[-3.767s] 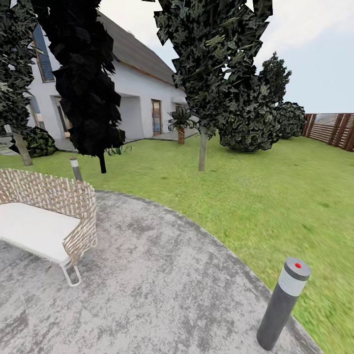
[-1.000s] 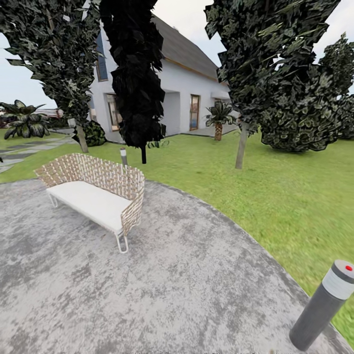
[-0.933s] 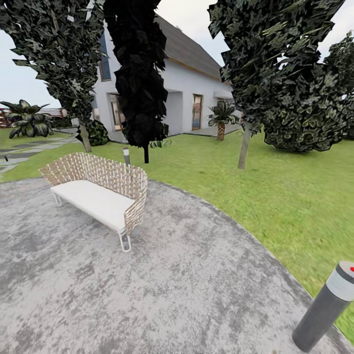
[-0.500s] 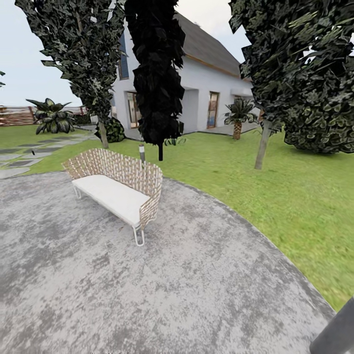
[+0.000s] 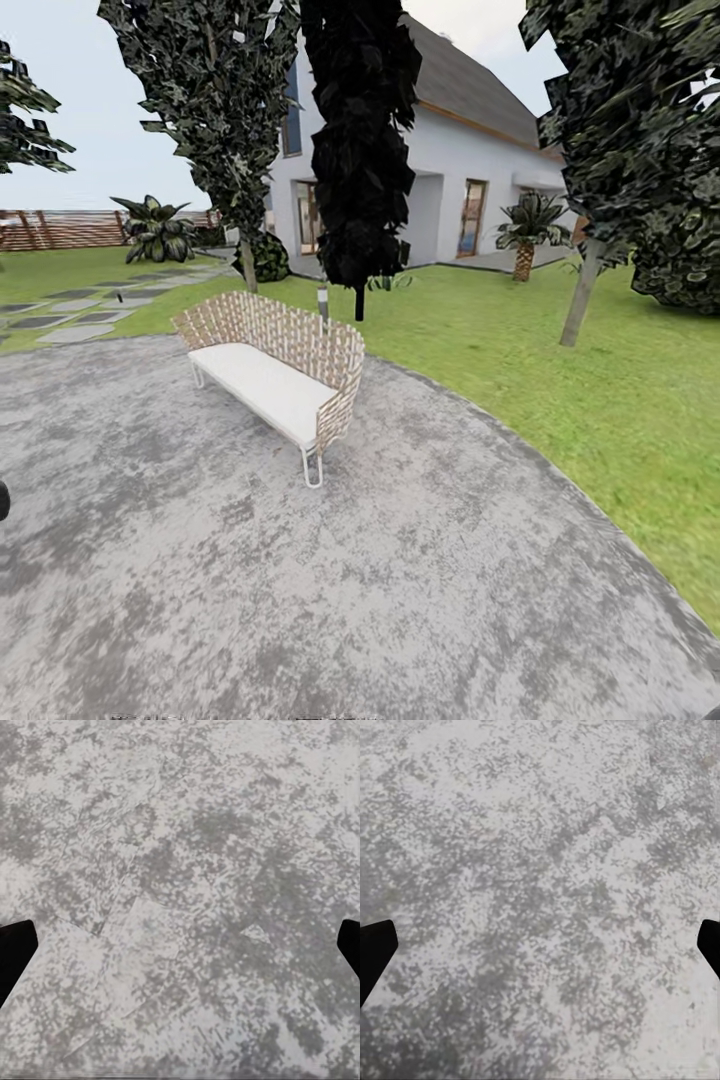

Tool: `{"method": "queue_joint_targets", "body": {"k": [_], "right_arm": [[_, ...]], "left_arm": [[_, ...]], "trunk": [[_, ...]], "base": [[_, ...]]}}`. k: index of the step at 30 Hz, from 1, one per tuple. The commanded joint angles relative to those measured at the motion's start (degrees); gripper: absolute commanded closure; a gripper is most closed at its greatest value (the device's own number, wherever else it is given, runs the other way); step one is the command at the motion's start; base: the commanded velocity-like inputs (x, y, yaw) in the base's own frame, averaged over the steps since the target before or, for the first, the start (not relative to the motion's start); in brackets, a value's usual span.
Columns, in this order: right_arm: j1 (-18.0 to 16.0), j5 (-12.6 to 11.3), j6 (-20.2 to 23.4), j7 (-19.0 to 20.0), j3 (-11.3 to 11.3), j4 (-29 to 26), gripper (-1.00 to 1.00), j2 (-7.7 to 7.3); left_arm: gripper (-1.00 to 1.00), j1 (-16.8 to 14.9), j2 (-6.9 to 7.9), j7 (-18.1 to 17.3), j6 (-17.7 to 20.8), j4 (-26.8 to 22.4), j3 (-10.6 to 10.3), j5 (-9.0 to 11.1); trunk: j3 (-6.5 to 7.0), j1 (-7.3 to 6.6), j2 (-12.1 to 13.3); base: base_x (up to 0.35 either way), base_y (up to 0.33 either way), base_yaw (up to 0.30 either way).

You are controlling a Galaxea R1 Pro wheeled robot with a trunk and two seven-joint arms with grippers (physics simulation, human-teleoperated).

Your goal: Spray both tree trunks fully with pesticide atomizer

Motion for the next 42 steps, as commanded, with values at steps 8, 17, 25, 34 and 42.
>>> {"method": "queue_joint_targets", "body": {"k": [8,17,25,34,42], "right_arm": [[0.0,0.0,0.0,0.0,0.1,-0.1,-1.00,0.02],[0.0,0.0,0.0,0.0,0.1,-0.1,-1.00,0.00],[0.0,0.1,0.0,0.0,0.1,-0.1,-1.00,-0.01],[0.0,0.1,0.0,0.1,0.2,-0.1,-1.00,-0.01],[0.0,0.1,0.0,0.1,0.2,-0.1,-1.00,-0.01]], "left_arm": [[-1.00,0.0,0.00,0.0,0.0,0.0,0.0,-0.1],[-1.00,0.0,0.00,0.0,0.0,0.0,0.0,-0.1],[-1.00,0.0,-0.05,0.0,0.0,0.0,-0.1,-0.2],[-1.00,0.0,-0.01,0.0,0.0,0.0,-0.1,-0.3],[-1.00,0.0,0.00,0.0,0.0,0.0,-0.1,-0.3]], "trunk": [[-1.96,1.76,-3.2],[-4.22,3.74,-6.8],[-6.23,5.50,-10.0],[-8.49,7.47,-13.7],[-10.49,9.23,-16.9]], "base": [[0.000,0.000,0.213],[0.000,0.000,0.184],[0.000,0.000,0.182],[0.000,0.000,0.182],[0.000,0.000,0.182]]}}
